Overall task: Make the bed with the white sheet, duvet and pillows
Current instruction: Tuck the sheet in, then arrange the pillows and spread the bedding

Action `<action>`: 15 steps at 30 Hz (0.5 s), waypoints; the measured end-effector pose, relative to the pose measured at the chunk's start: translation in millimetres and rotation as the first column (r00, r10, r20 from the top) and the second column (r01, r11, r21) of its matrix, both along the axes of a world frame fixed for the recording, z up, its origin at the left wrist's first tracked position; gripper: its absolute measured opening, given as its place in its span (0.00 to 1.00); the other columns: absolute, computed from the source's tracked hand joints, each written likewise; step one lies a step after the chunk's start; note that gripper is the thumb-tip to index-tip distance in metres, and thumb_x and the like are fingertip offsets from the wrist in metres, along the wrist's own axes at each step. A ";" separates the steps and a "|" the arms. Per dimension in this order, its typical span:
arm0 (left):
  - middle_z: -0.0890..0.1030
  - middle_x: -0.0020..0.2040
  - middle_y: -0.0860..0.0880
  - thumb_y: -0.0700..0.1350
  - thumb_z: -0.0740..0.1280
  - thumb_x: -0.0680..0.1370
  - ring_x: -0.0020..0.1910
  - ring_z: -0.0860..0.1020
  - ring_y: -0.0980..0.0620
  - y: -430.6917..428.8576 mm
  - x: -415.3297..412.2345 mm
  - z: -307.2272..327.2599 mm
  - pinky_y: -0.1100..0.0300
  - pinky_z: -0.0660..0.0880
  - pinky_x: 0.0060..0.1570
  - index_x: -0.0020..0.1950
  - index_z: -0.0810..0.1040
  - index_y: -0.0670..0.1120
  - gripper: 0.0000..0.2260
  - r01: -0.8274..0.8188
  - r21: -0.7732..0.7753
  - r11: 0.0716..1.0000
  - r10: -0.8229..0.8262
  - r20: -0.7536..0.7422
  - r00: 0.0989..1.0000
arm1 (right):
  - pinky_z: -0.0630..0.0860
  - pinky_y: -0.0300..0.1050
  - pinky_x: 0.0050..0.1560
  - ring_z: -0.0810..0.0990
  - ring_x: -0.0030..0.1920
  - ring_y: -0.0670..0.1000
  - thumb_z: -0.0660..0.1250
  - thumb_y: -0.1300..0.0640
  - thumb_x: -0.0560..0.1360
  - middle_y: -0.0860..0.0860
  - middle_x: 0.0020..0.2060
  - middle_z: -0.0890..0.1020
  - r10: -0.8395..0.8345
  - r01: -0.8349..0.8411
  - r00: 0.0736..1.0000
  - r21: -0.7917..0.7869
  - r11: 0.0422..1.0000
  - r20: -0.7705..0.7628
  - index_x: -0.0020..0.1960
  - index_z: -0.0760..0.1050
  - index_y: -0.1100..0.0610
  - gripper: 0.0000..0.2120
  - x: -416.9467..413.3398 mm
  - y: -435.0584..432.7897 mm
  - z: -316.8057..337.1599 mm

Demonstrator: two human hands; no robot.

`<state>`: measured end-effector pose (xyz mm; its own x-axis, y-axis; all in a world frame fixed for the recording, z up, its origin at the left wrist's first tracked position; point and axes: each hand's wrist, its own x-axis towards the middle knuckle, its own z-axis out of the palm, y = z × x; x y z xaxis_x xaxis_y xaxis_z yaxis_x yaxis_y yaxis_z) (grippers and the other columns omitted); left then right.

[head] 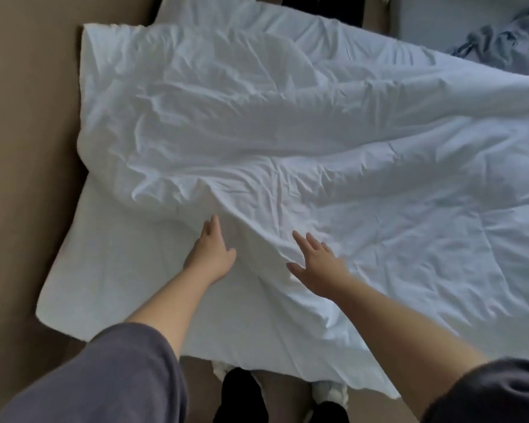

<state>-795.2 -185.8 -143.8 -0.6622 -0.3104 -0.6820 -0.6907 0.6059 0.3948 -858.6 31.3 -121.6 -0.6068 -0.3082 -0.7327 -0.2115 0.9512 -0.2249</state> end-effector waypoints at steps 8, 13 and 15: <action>0.74 0.67 0.40 0.45 0.61 0.79 0.65 0.73 0.39 117.3 49.8 -88.7 0.54 0.69 0.60 0.73 0.63 0.45 0.22 -0.235 0.114 0.965 0.223 0.113 0.968 | 0.59 0.67 0.70 0.51 0.78 0.61 0.69 0.38 0.73 0.51 0.79 0.50 0.150 -0.164 0.985 0.184 0.969 0.089 0.78 0.38 0.45 0.49 59.1 108.6 -82.9; 0.79 0.59 0.47 0.36 0.61 0.76 0.60 0.77 0.42 166.1 48.8 -138.4 0.44 0.74 0.62 0.64 0.73 0.50 0.18 -0.620 0.439 0.650 0.669 0.056 0.741 | 0.68 0.57 0.60 0.66 0.68 0.58 0.65 0.49 0.75 0.50 0.67 0.67 0.018 -0.017 0.998 0.027 1.000 -0.059 0.69 0.64 0.48 0.24 56.4 132.5 -129.8; 0.82 0.56 0.47 0.36 0.64 0.69 0.58 0.79 0.44 172.3 40.3 -157.5 0.42 0.75 0.61 0.56 0.77 0.51 0.18 -0.730 0.531 0.430 0.841 0.059 0.538 | 0.70 0.54 0.56 0.72 0.62 0.59 0.60 0.53 0.77 0.52 0.62 0.73 0.013 -0.016 0.993 -0.029 0.999 -0.116 0.59 0.71 0.53 0.12 49.9 137.5 -141.1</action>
<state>-754.9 -13.5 -301.3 -0.4167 -0.4663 -0.7803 -0.6474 -0.4503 0.6149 -808.7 168.8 -262.7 -0.6821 -0.3384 -0.6482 -0.2513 0.9410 -0.2268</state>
